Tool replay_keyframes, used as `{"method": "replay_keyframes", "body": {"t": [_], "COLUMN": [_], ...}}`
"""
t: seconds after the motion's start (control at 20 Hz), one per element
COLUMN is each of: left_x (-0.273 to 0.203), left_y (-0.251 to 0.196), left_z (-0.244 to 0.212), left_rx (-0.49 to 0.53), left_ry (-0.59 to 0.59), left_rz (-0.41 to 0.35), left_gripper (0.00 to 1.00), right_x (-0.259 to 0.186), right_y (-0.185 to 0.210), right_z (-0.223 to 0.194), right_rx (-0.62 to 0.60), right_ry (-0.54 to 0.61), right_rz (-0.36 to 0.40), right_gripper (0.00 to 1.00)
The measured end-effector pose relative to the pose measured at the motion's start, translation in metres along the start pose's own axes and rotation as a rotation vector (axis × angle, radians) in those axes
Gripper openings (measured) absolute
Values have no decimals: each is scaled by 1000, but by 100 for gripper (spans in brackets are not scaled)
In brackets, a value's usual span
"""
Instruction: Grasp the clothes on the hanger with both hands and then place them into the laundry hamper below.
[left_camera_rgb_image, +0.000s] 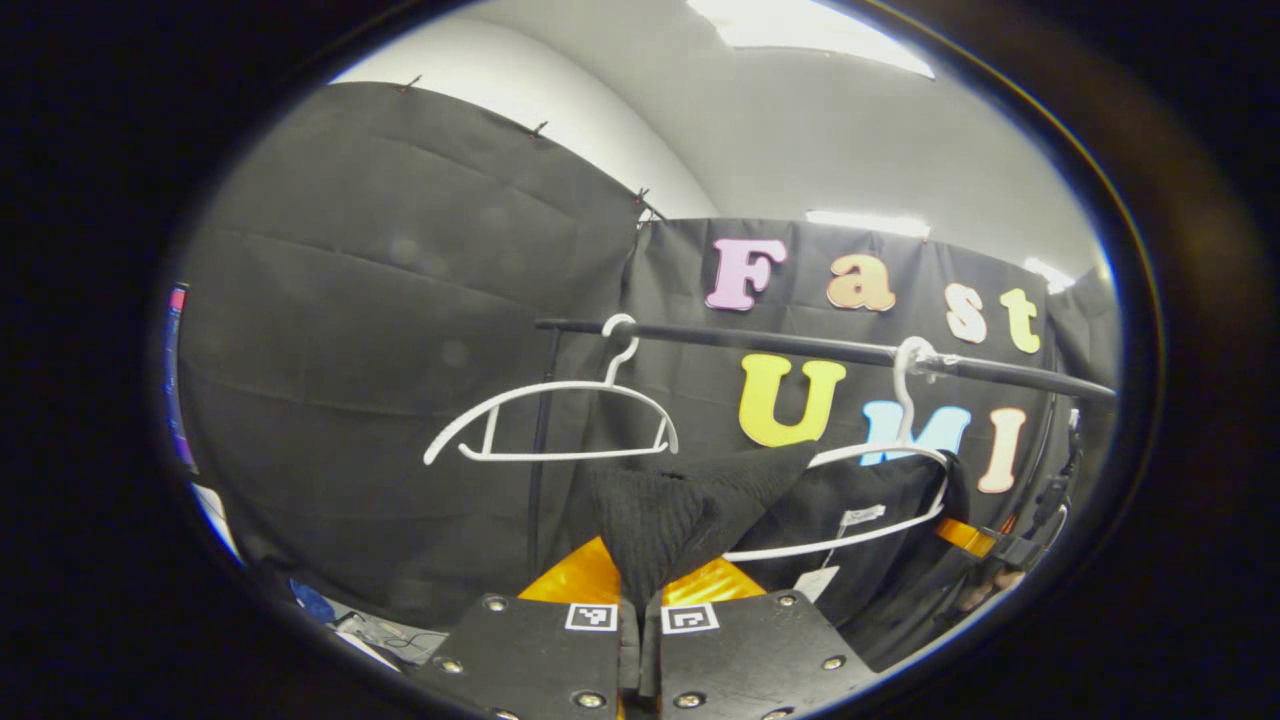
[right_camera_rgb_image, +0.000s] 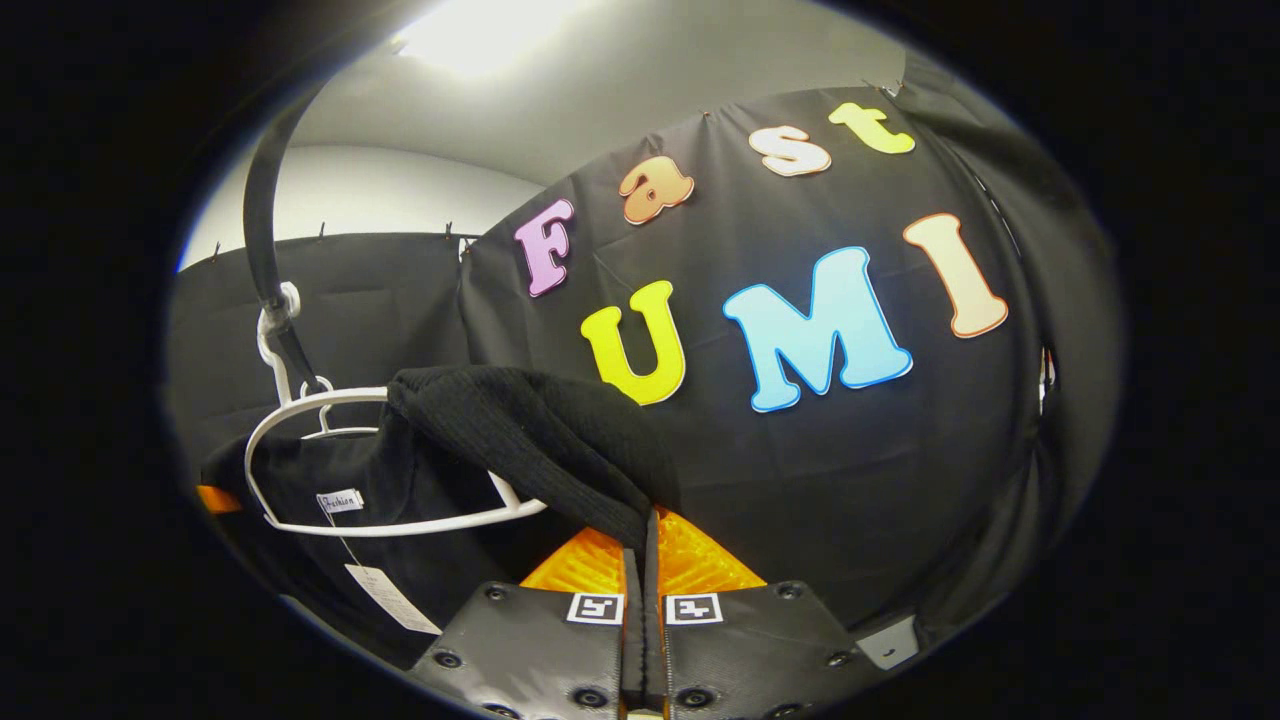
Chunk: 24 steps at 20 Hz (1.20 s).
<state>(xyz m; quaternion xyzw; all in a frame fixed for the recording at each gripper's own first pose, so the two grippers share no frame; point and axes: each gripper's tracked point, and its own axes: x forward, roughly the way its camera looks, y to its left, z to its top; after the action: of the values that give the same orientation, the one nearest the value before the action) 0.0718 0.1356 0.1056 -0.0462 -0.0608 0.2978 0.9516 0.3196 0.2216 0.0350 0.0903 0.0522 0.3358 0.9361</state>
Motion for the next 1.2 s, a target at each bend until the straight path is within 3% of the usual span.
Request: {"method": "replay_keyframes", "body": {"t": [0.35,0.55,1.2], "left_x": [8,17,22], "left_y": [29,37,58], "left_z": [19,27,-30], "left_rx": [9,45,29], "left_ry": [-39,-58,67], "left_rz": [48,45,62], "left_gripper": [1,1,0], "right_x": [3,14,10], "right_y": [-21,-21,-44], "right_z": [20,16,-39], "right_rx": [22,-50,-65], "right_ry": [-44,-39,90], "right_rz": [-33,-42,-102], "right_gripper": [1,1,1]}}
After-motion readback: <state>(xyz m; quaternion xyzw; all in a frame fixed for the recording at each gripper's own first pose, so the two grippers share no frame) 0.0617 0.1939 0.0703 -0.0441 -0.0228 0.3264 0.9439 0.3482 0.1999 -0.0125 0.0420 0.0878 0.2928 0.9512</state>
